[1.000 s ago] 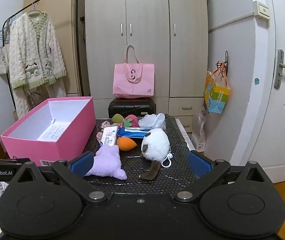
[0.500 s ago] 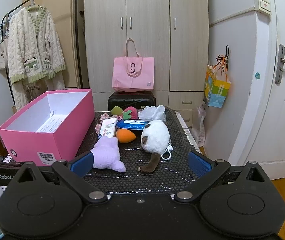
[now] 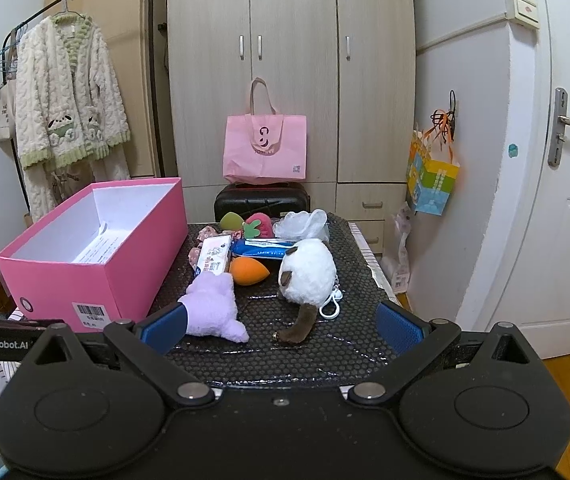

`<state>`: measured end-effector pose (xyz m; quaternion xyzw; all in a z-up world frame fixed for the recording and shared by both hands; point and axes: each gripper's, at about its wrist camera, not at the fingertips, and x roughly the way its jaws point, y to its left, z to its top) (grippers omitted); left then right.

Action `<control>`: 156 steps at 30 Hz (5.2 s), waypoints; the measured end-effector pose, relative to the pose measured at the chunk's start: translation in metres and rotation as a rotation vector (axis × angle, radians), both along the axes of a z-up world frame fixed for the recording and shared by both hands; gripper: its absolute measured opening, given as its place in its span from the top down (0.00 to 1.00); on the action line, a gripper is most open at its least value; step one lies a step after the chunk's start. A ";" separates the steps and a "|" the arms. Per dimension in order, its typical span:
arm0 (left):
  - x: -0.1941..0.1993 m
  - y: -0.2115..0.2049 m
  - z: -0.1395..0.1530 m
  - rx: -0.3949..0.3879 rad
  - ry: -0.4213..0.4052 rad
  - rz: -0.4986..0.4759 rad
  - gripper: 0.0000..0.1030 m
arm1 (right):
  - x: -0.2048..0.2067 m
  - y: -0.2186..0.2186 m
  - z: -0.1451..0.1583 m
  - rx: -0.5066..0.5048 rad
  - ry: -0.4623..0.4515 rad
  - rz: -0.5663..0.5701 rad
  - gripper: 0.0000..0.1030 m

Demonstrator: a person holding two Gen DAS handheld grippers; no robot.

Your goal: Organize soft objects

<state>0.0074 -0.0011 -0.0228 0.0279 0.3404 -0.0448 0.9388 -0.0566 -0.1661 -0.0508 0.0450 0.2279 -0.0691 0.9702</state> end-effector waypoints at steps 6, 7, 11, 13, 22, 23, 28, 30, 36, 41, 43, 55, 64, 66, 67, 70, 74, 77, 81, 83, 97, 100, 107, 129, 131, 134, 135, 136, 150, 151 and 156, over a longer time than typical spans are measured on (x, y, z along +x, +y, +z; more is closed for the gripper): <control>0.002 -0.001 -0.003 -0.016 0.000 -0.006 0.00 | -0.001 0.002 -0.002 -0.007 -0.002 0.009 0.01; 0.002 -0.002 -0.003 -0.017 -0.003 -0.009 0.00 | -0.002 0.002 -0.002 -0.008 -0.002 0.009 0.01; -0.001 -0.002 -0.001 -0.025 -0.022 -0.023 0.00 | -0.002 0.002 -0.003 -0.008 -0.002 0.010 0.01; -0.003 -0.003 0.000 -0.027 -0.033 -0.031 0.00 | -0.002 0.002 -0.003 -0.008 -0.002 0.011 0.01; -0.010 -0.004 -0.001 -0.045 -0.093 -0.021 0.00 | -0.003 0.002 -0.003 -0.010 -0.007 0.011 0.01; -0.011 -0.004 -0.002 -0.044 -0.095 -0.022 0.00 | -0.003 0.002 -0.004 -0.010 -0.006 0.010 0.01; -0.011 -0.005 -0.003 -0.038 -0.092 -0.039 0.00 | -0.002 0.001 -0.006 -0.015 0.002 0.007 0.01; -0.012 -0.006 -0.003 -0.024 -0.093 -0.037 0.00 | -0.001 -0.001 -0.007 -0.008 0.003 0.008 0.01; -0.010 -0.008 -0.007 -0.013 -0.077 -0.035 0.00 | 0.000 -0.002 -0.008 -0.008 0.005 0.010 0.01; -0.010 -0.012 -0.009 0.007 -0.072 -0.050 0.00 | 0.000 -0.002 -0.010 -0.011 0.007 0.009 0.01; -0.010 -0.013 -0.010 0.014 -0.071 -0.058 0.00 | 0.000 -0.003 -0.011 -0.012 0.009 0.008 0.01; -0.004 -0.019 0.009 -0.046 -0.190 -0.200 0.00 | 0.007 -0.015 -0.013 -0.060 -0.122 0.162 0.01; 0.018 -0.072 0.003 -0.012 -0.207 -0.407 0.03 | 0.052 -0.032 -0.058 -0.050 -0.148 0.347 0.01; 0.027 -0.083 0.000 -0.023 -0.168 -0.440 0.06 | 0.062 -0.034 -0.068 -0.021 -0.138 0.379 0.01; 0.033 -0.088 -0.003 -0.031 -0.144 -0.459 0.07 | 0.066 -0.034 -0.071 -0.020 -0.138 0.385 0.01; 0.047 -0.102 -0.010 -0.041 -0.088 -0.495 0.14 | 0.075 -0.031 -0.082 -0.034 -0.142 0.427 0.01; 0.064 -0.113 -0.021 -0.031 -0.031 -0.521 0.20 | 0.093 -0.029 -0.094 -0.031 -0.116 0.499 0.01; 0.079 -0.121 -0.030 -0.009 0.023 -0.502 0.22 | 0.112 -0.026 -0.103 0.002 -0.073 0.544 0.02; 0.112 -0.132 -0.046 0.008 0.133 -0.461 0.27 | 0.133 -0.020 -0.112 0.021 -0.026 0.570 0.02; 0.121 -0.133 -0.049 0.008 0.153 -0.445 0.27 | 0.140 -0.019 -0.116 0.030 -0.012 0.580 0.04; 0.143 -0.130 -0.060 -0.011 0.211 -0.365 0.25 | 0.160 -0.009 -0.126 0.021 0.041 0.652 0.17; 0.142 -0.131 -0.063 -0.005 0.208 -0.362 0.23 | 0.154 -0.009 -0.126 0.025 0.030 0.656 0.24; 0.144 -0.127 -0.066 -0.051 0.240 -0.326 0.21 | 0.140 -0.013 -0.130 0.093 -0.017 0.631 0.28; 0.112 -0.123 -0.056 -0.036 0.184 -0.390 0.32 | 0.126 -0.038 -0.123 0.194 -0.012 0.608 0.41; 0.107 -0.120 -0.052 -0.038 0.176 -0.396 0.32 | 0.122 -0.037 -0.119 0.189 -0.014 0.608 0.41; 0.099 -0.116 -0.045 -0.044 0.164 -0.408 0.32 | 0.120 -0.032 -0.112 0.174 -0.020 0.604 0.41; 0.095 -0.114 -0.042 -0.048 0.160 -0.413 0.32 | 0.115 -0.030 -0.109 0.167 -0.023 0.602 0.41; 0.092 -0.112 -0.040 -0.052 0.157 -0.416 0.32 | 0.113 -0.027 -0.106 0.162 -0.023 0.600 0.41; 0.028 -0.048 -0.012 -0.123 0.163 -0.430 0.31 | 0.051 0.032 -0.064 0.062 0.029 0.633 0.43; 0.023 -0.042 -0.009 -0.125 0.157 -0.425 0.31 | 0.046 0.038 -0.060 0.056 0.026 0.645 0.43; 0.007 -0.015 0.009 -0.125 0.127 -0.380 0.31 | 0.034 0.063 -0.043 0.041 0.000 0.695 0.43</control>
